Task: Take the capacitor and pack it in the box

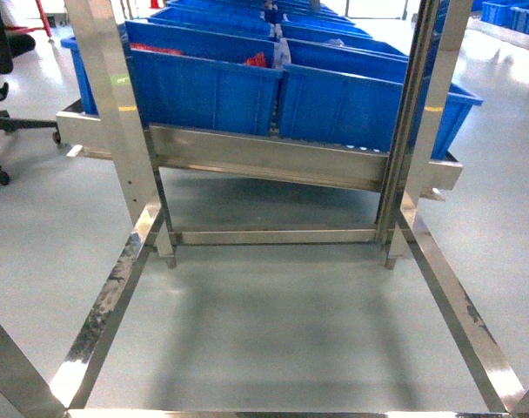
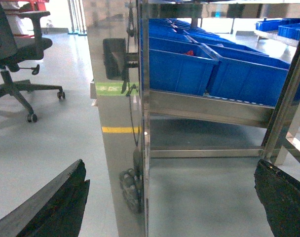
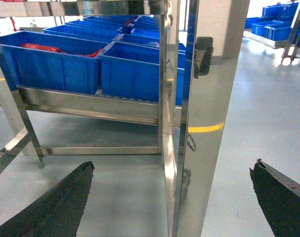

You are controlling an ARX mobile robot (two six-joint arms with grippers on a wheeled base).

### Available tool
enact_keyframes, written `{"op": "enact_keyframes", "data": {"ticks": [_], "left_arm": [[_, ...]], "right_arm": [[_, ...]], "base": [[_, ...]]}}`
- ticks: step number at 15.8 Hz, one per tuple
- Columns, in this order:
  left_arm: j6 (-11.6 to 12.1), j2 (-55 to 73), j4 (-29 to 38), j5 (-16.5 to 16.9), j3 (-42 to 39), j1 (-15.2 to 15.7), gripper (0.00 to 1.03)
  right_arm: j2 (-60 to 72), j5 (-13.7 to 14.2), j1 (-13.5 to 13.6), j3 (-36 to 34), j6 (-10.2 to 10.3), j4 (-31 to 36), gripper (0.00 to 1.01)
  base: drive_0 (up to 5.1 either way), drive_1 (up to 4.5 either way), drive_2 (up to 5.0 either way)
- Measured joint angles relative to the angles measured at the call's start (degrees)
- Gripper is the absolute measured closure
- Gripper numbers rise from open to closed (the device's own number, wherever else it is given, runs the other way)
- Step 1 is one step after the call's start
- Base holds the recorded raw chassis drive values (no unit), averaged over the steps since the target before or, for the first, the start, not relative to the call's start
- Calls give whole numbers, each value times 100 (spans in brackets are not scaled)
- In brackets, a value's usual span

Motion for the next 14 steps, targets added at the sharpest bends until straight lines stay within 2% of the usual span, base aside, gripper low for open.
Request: {"op": "enact_keyframes", "data": {"ticks": [14], "left_arm": [[0, 0, -2, 0, 0, 0, 5]], "right_arm": [[0, 0, 0, 0, 0, 0, 3]], "base": [[0, 0, 0]]}}
